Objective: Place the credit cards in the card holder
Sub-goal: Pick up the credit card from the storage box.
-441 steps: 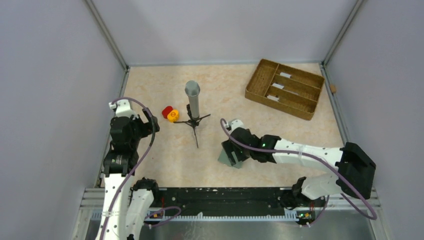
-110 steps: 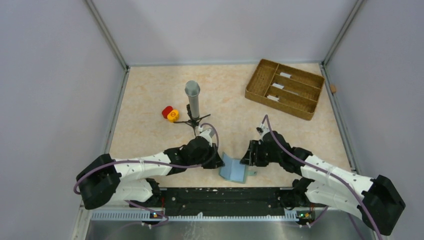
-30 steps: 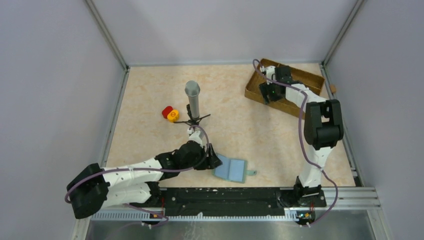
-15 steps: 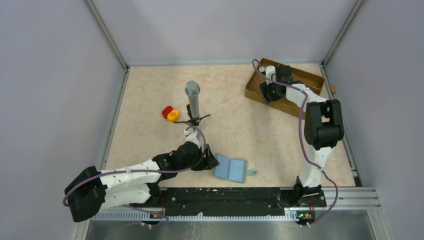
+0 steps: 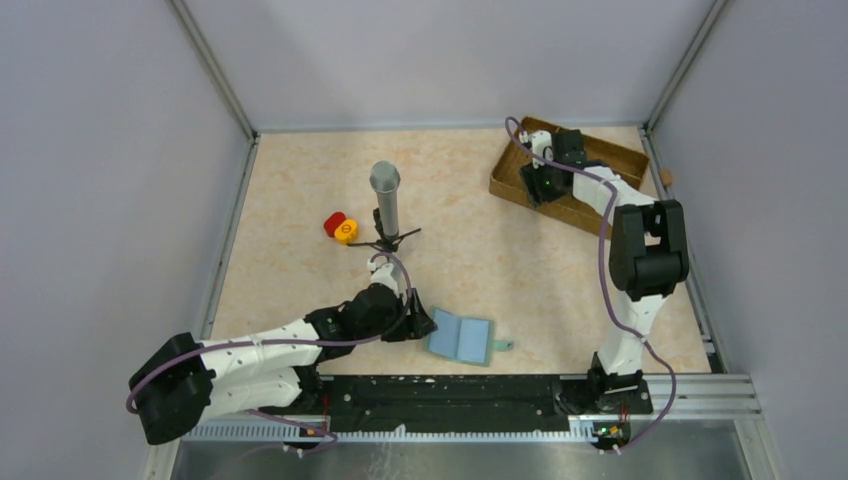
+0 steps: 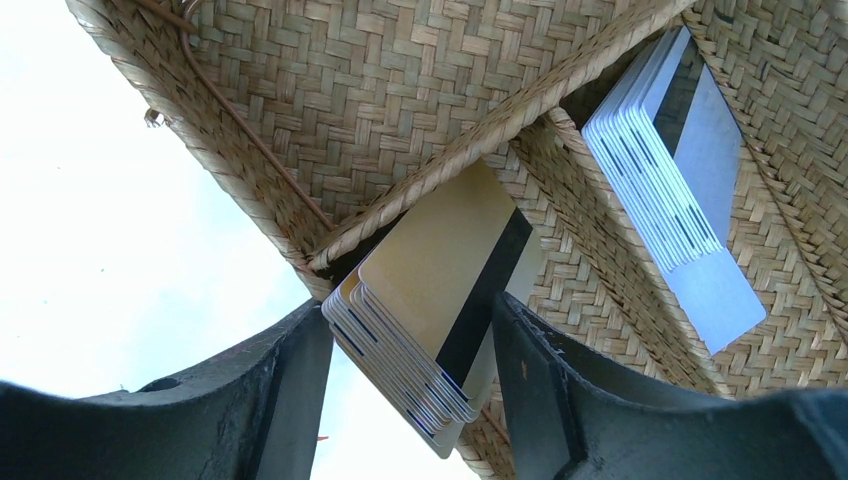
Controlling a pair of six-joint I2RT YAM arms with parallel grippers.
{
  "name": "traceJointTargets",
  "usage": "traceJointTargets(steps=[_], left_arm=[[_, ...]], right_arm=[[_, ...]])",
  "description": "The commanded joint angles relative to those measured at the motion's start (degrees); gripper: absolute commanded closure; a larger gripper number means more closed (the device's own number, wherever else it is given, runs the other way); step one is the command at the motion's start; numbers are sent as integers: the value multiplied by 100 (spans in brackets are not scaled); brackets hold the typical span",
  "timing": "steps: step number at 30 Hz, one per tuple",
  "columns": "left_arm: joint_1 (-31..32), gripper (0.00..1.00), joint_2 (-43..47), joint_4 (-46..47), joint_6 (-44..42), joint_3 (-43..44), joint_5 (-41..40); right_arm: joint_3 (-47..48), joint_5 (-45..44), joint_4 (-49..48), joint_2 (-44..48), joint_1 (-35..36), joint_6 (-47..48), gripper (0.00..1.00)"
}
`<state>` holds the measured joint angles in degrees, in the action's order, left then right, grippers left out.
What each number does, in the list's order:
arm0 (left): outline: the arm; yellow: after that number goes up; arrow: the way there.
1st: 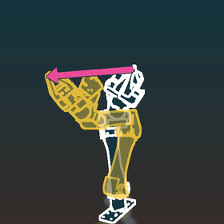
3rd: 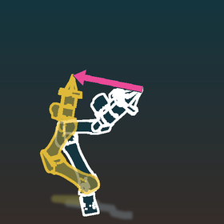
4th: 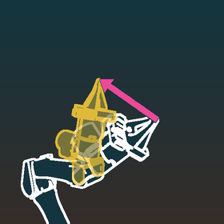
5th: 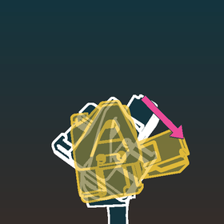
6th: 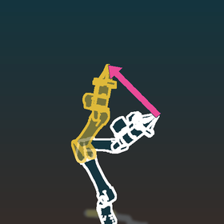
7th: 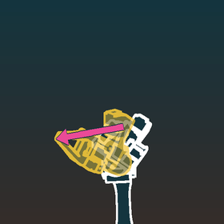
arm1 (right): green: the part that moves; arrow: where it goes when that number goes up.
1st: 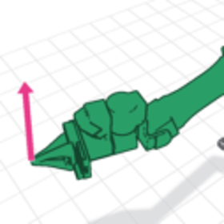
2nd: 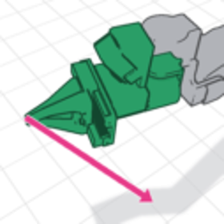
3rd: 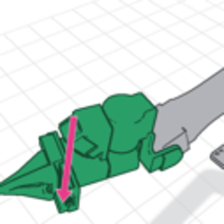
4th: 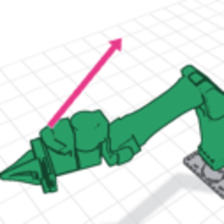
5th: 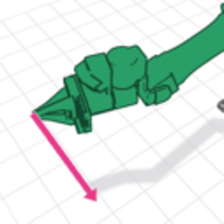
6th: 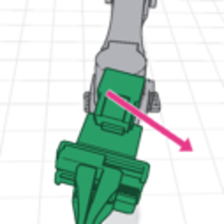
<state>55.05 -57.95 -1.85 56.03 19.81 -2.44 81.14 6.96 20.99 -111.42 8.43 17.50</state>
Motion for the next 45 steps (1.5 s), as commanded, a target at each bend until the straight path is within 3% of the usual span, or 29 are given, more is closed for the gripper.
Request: traceJointTargets(steps=[1,17,22,45], left_arm=[[-46,27,82,74,48,-69,6],[-92,27,17,141,92,-157,107],[-107,27,-14,301,101,-171,145],[-143,27,-30,348,144,-244,202]], right_arm=[[227,218,270,343,-52,-31,42],[425,430,662,363,-50,-18,43],[507,423,792,273,-49,-23,54],[603,851,841,181,-30,-75,50]])
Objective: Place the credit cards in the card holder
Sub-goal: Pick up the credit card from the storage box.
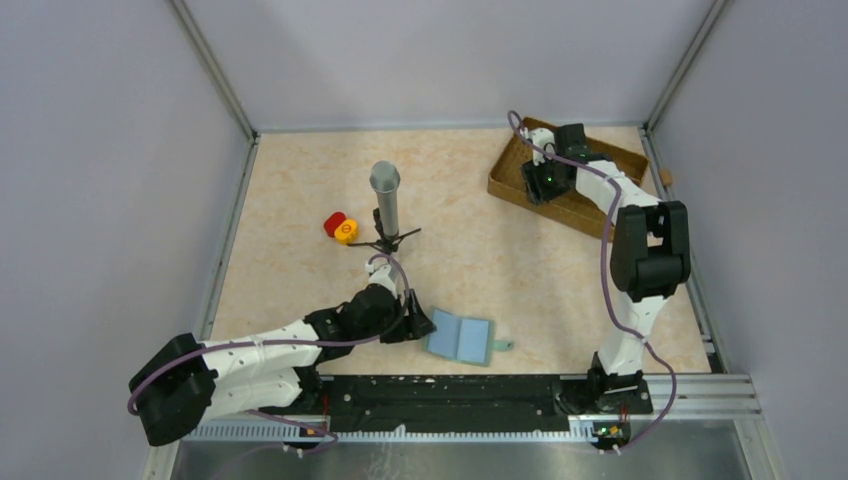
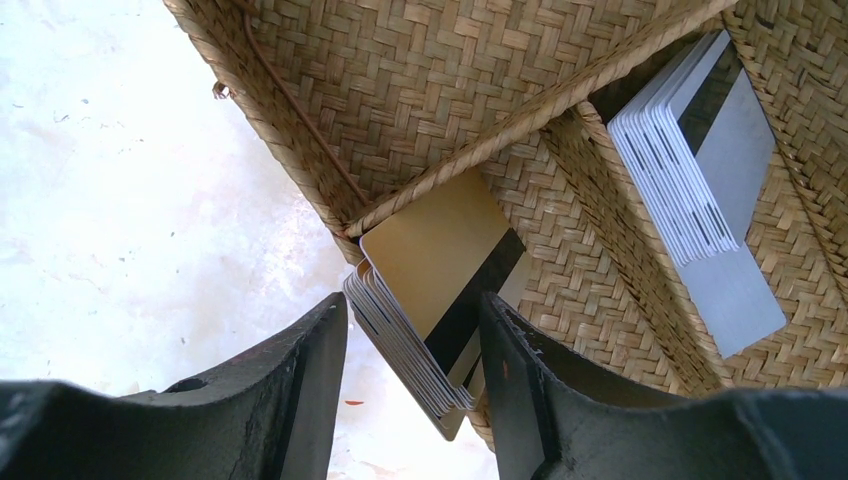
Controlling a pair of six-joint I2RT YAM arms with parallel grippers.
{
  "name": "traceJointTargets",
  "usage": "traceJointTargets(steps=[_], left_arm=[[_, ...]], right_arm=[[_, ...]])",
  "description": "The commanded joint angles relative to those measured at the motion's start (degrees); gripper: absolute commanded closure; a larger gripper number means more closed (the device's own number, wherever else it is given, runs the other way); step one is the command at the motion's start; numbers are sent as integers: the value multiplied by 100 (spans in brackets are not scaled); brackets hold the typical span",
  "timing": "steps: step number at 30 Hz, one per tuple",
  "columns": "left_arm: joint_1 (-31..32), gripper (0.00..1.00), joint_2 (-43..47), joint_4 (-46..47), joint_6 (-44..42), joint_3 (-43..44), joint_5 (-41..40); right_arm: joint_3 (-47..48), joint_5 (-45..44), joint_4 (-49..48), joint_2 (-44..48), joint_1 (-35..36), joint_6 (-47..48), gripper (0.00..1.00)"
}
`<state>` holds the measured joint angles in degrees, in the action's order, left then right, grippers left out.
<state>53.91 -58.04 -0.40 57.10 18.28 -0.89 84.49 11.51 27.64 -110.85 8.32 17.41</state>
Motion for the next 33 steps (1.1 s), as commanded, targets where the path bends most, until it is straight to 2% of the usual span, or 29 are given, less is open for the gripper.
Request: traceJointTargets(steps=[1,33], left_arm=[[-30,27,-23,207,38,-96,53],[-74,27,-143,277,-17,-53,240]], right_arm=[[277,404,175,142,-19,-63,50],[340,396,245,375,-12,-97,57]])
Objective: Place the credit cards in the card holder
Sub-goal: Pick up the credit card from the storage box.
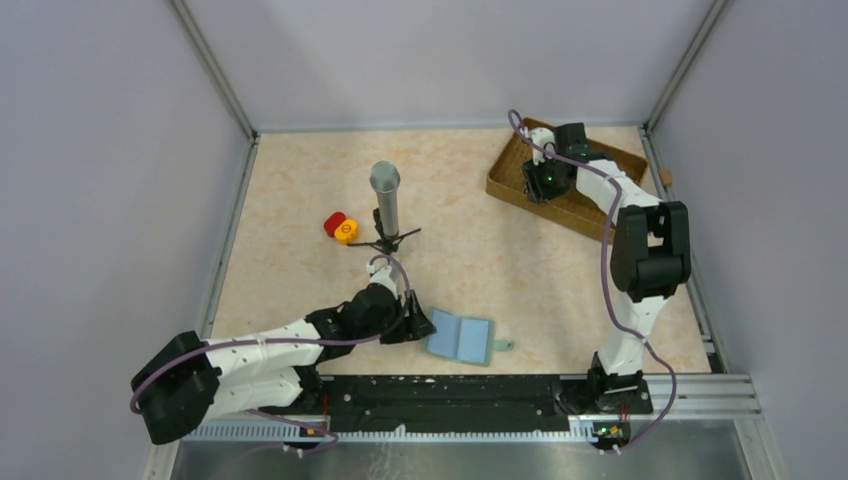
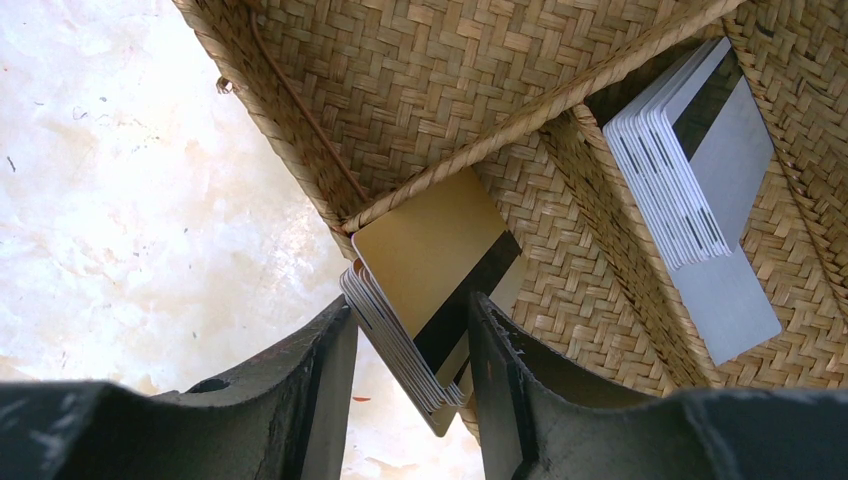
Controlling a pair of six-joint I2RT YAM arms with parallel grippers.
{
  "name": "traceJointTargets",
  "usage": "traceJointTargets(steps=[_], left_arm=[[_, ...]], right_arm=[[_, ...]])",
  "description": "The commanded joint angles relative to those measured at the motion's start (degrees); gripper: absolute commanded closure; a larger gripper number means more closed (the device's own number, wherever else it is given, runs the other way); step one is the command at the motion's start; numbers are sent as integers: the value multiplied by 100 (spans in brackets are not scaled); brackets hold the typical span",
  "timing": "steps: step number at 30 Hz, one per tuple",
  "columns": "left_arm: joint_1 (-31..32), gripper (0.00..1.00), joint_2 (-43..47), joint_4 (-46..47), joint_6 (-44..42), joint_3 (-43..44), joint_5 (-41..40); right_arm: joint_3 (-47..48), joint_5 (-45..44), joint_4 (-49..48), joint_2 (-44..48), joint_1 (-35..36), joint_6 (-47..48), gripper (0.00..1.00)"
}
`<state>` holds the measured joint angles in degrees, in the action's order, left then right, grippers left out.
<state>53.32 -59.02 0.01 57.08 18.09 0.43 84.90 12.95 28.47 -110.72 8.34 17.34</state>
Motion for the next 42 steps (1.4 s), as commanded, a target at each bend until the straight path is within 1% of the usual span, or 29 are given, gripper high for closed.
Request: traceJointTargets(steps=[1,16,30,35,38,42], left_arm=[[-16,27,-43,236,-13,-33,115],[-23,27,-65,276,13,-68,151],[-23,26,-103,337,40,-104,197],[-23,27,-149,376,40,-104,236],[-23,27,-171,386,40,-96,247],[-23,26,-166,386,40,-104,256]], right_arm=[[306,256,171,373,-9,-91,57],[308,348,158,402,-10,-98,57],[261,279,38,542,-11,-152,61],[255,260,26,569,-14,-165,64],[268,259,39,516,-8,-172,70],[279,189,50,401,-12,-168,71]])
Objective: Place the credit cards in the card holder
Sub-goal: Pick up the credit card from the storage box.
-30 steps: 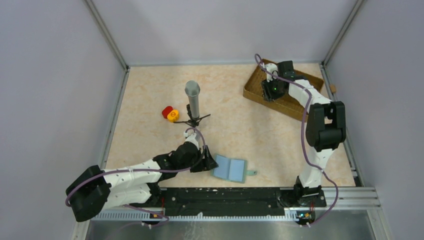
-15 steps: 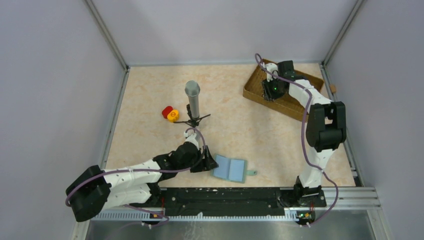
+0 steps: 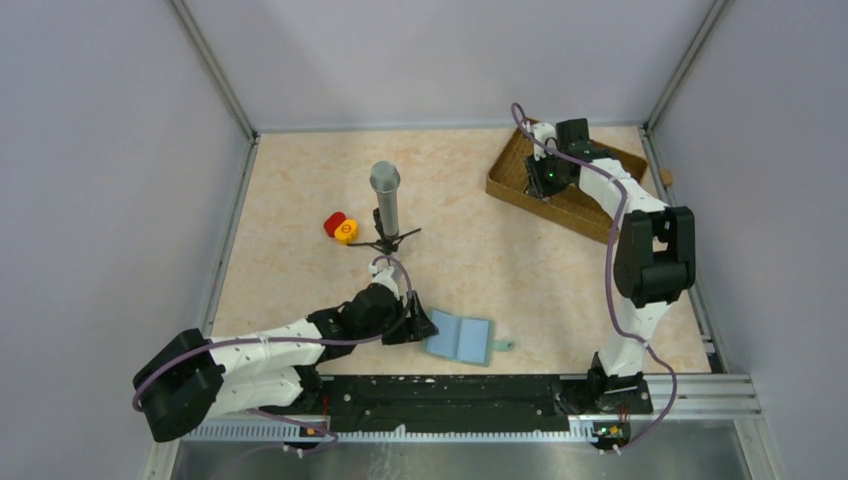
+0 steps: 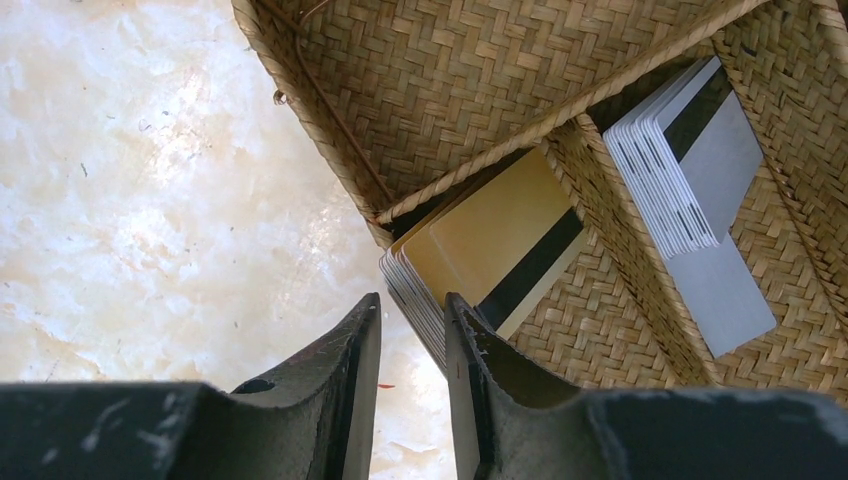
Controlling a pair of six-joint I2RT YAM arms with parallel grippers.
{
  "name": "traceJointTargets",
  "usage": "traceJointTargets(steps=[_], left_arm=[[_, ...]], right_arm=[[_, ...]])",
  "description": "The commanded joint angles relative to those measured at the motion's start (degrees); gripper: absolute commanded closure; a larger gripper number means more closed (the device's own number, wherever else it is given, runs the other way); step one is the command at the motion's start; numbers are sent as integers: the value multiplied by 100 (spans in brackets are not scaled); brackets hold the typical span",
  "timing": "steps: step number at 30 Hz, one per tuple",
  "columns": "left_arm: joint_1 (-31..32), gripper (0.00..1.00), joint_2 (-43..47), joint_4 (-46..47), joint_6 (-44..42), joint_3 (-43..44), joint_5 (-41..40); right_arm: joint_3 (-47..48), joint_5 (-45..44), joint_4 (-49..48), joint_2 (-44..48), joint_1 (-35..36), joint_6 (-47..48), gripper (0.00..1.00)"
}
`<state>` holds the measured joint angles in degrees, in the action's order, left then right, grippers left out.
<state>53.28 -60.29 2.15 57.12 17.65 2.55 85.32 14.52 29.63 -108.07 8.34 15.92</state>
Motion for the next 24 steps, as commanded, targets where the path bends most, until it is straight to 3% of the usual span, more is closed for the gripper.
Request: traceJointTargets(steps=[1,8,24], left_arm=[[-19,26,-36,171,36,-60,44],[-24,26,-4,185,36,-77,35],[-28,26,-28,163,14,-55,44]], right_arm=[[201,-9,-112,148,-8,-28,70],[111,-55,-384,93,-38,-21,56],[182,218,-254,-609,-138,69,43]])
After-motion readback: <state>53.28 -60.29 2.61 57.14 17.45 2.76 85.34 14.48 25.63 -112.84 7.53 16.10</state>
